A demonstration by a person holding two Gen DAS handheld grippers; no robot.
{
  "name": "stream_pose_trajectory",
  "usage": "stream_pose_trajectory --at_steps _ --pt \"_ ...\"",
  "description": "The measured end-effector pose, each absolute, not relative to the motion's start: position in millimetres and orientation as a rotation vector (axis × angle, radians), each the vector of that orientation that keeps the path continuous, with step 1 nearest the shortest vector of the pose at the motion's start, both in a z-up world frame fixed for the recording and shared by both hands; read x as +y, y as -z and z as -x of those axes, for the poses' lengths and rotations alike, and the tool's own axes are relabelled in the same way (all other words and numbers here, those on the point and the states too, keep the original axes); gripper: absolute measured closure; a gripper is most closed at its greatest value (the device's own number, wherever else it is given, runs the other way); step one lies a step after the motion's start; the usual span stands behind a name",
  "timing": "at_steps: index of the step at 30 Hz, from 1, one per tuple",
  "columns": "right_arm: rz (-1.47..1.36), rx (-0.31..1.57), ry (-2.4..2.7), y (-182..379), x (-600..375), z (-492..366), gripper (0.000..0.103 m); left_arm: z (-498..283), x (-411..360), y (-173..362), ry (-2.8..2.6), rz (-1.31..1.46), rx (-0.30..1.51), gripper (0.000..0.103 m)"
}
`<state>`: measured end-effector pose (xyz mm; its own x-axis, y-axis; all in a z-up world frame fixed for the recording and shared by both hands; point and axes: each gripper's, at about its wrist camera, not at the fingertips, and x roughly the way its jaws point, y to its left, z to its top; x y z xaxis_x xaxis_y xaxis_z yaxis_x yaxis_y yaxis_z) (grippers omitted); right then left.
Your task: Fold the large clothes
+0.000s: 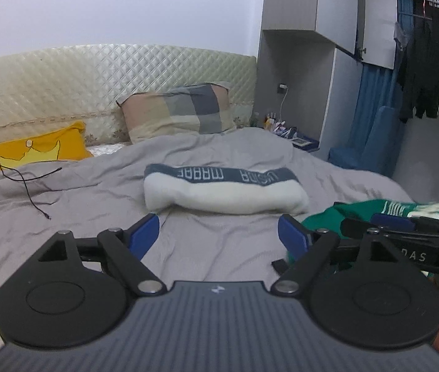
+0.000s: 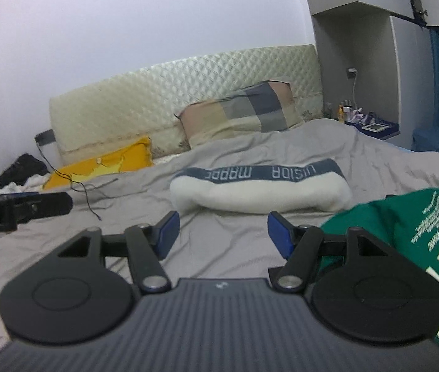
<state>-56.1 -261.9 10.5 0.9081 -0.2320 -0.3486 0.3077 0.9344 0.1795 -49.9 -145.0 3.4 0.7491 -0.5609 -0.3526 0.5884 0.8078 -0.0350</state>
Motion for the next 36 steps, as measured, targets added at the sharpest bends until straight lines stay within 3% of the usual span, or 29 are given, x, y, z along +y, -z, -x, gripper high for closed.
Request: stream_pose_trajectory --at_steps 12,36 --pt "-0.167 0.34 0.293 23 -243 54 0.037 34 -146 47 0.581 -0.134 0.378 0.011" --pt "-0.173 0.336 0.339 41 -246 53 0.037 30 -134 67 0.563 -0.066 0.402 0.006"
